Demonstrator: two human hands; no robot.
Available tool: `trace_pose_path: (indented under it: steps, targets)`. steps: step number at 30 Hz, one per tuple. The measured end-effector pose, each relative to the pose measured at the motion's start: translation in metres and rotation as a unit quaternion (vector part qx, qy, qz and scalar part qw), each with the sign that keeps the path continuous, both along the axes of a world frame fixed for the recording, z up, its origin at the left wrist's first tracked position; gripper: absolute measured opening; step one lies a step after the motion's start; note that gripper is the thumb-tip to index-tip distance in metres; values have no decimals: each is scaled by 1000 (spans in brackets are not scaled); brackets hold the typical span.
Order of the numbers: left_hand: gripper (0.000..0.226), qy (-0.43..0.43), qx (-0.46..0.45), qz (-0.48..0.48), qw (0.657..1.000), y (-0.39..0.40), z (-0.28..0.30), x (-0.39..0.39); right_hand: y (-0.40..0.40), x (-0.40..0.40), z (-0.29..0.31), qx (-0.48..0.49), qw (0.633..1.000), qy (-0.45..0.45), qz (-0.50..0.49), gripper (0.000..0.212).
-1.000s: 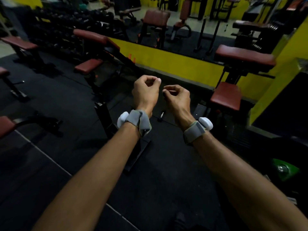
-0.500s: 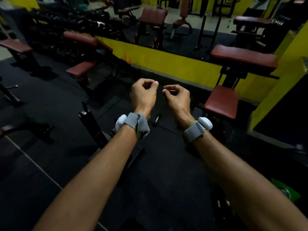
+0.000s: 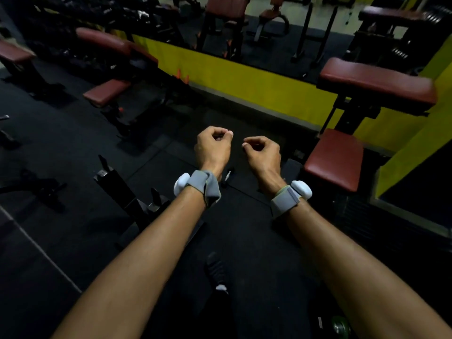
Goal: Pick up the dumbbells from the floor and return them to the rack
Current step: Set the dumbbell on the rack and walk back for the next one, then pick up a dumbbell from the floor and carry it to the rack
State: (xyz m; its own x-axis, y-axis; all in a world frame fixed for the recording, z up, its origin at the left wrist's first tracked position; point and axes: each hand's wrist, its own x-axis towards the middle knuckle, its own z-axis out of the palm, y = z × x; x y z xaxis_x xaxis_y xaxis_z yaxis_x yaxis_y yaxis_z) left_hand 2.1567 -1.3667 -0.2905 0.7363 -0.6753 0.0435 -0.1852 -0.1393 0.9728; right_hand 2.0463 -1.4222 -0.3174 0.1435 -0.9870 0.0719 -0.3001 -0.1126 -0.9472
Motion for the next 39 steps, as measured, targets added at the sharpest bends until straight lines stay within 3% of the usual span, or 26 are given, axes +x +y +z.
trace_pose_path:
  steps: [13, 19, 24, 28, 39]
  targets:
    - [8, 73, 199, -9, 977, -190, -84, 141, -180, 124, -61, 77, 985, 151, 15, 16]
    - [12, 64, 308, -38, 948, -248, -120, 185, -240, 150, -88, 72, 956, 268, 90, 15]
    - [9, 76, 344, -25, 935, -298, -156, 206, -300, 182, -122, 96, 932, 317, 145, 14]
    - [9, 84, 374, -16, 924, -353, -184, 224, -368, 216, -156, 117, 903, 358, 208, 16]
    - [21, 95, 477, -5, 874, -486, -240, 277, -523, 291, -228, 96, 774, 489, 390, 28]
